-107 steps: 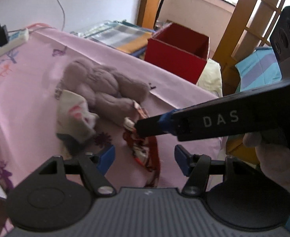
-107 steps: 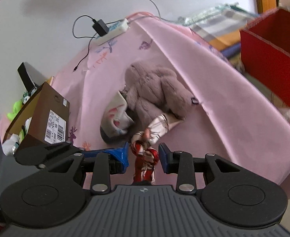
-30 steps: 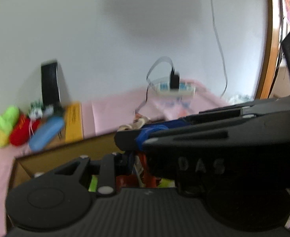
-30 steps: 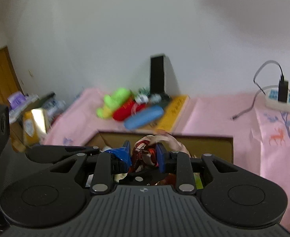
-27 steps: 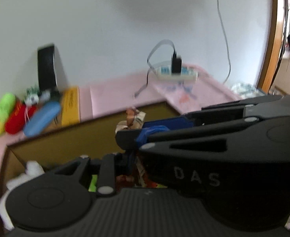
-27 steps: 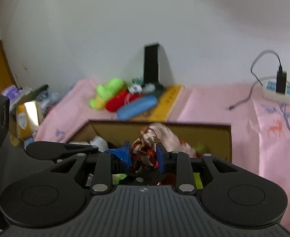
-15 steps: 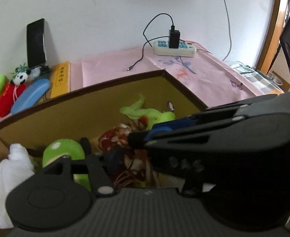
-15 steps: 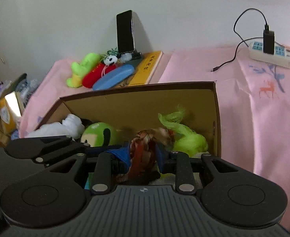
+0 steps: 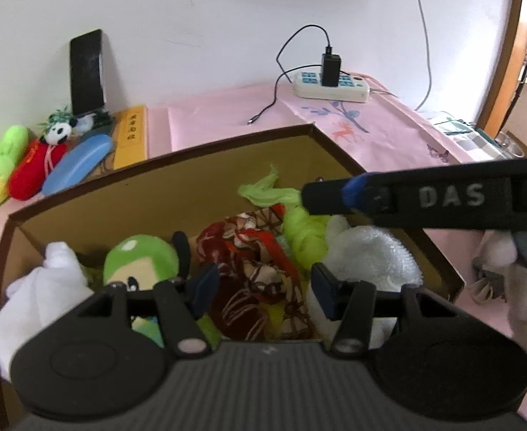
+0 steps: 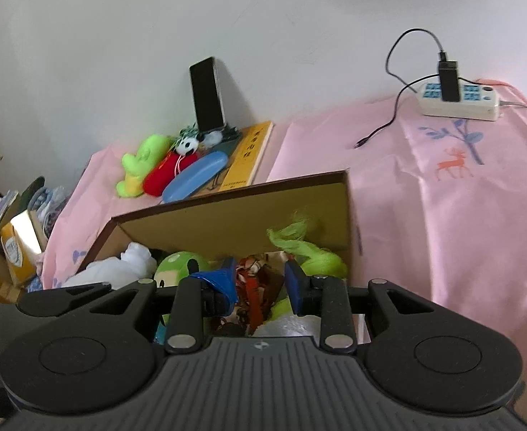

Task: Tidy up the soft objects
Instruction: 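Lower the patterned cloth into the box and open the right gripper, then withdraw the right gripper and move it to the white printed sock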

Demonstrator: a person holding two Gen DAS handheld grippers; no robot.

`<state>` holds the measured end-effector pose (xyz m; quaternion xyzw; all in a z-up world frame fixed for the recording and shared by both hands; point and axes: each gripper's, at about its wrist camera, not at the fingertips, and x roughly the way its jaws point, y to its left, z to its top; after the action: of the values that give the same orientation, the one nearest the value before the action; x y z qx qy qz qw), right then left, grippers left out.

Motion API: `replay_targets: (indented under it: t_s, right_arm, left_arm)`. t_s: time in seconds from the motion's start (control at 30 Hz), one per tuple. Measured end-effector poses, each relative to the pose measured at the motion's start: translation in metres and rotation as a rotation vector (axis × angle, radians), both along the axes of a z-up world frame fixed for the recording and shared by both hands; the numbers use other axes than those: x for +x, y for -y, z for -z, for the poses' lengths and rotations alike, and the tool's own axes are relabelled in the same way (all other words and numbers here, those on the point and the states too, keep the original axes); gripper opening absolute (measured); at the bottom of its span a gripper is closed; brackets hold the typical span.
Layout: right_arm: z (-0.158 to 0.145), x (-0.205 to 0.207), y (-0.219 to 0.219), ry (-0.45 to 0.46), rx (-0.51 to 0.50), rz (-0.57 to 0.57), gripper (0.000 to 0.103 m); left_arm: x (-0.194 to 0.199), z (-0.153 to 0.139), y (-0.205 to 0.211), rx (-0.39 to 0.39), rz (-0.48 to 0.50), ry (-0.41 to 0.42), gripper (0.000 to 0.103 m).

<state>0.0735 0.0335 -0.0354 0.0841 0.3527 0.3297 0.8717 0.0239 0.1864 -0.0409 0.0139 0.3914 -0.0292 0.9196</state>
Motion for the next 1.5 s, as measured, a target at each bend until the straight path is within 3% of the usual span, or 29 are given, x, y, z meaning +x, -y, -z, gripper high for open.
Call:
replay_targets:
  t_s: [0.7,1.2,1.5]
  right_arm:
    - [-0.017,-0.041,0.019,0.038,-0.071,0.108,0.013]
    - [-0.028,-0.079,0.028,0.075,-0.071,0.136,0.014]
    - [-0.032,-0.099,0.029,0.108,-0.082,0.125,0.015]
  left_arm:
    - [-0.032,-0.025,0.009,0.072,-0.174,0.014,0.062]
    - [-0.068,-0.038,0.021,0.125,-0.245,0.05,0.068]
    - [-0.087,-0.043,0.026,0.115,-0.268,0.042,0.068]
